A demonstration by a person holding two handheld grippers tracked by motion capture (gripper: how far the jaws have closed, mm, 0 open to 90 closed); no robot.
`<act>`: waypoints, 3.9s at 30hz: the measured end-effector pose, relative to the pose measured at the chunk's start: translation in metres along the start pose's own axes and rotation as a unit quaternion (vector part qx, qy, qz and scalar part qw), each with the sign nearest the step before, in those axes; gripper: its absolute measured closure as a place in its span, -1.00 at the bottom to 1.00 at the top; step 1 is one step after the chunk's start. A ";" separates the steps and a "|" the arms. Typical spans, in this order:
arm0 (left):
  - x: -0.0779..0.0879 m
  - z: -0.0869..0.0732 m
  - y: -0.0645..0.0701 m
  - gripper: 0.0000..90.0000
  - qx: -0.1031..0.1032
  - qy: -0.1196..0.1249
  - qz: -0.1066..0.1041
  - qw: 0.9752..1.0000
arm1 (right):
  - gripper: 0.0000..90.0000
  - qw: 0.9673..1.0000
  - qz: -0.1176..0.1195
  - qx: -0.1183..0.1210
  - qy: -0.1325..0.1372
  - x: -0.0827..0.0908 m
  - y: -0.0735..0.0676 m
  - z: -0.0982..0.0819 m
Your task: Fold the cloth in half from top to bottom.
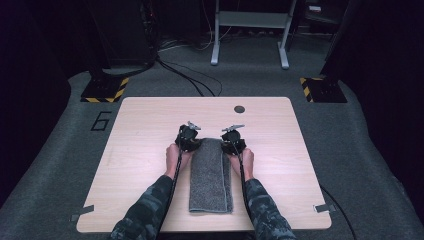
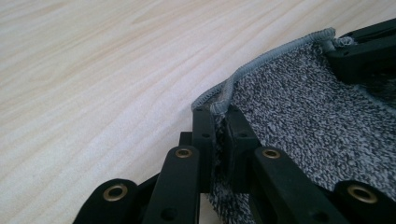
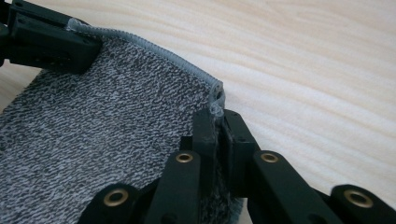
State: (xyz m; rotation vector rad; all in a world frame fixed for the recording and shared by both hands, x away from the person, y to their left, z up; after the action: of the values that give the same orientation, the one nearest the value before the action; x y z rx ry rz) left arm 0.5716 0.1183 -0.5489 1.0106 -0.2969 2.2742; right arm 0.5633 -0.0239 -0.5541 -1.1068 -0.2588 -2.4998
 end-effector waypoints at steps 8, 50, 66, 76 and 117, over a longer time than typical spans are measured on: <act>0.008 0.009 0.001 0.87 -0.012 0.016 0.008 1.000 | 0.90 0.999 -0.013 0.019 0.026 0.010 0.003 0.009; 0.089 0.040 0.021 0.83 -0.054 0.127 0.034 0.990 | 0.89 0.987 0.002 0.069 0.144 0.100 -0.005 0.046; 0.091 -0.004 0.045 0.79 -0.055 0.100 0.005 0.993 | 0.89 0.987 0.023 0.092 0.129 0.112 -0.023 -0.004; 0.084 -0.032 0.057 0.77 -0.059 0.078 -0.004 0.995 | 0.87 0.988 0.030 0.102 0.110 0.109 -0.033 -0.036; 0.091 -0.074 0.040 -0.37 0.007 0.033 -0.011 0.999 | -0.27 0.996 0.059 0.036 0.065 0.114 -0.024 -0.086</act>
State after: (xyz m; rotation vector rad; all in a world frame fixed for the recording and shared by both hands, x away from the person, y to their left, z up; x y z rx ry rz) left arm 0.4563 0.1603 -0.5313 0.9377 -0.2421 2.2882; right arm 0.4265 -0.0615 -0.5277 -0.9008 -0.2367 -2.4259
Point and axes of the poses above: each handheld gripper's, and its own axes: x roughly backward along the jaws, z roughly out of its top, y roughly to its right, the point moved 7 cm from there along -x, roughly forward along the jaws, and after that the axes turned 4 degrees about -z, right-handed, at the moved point
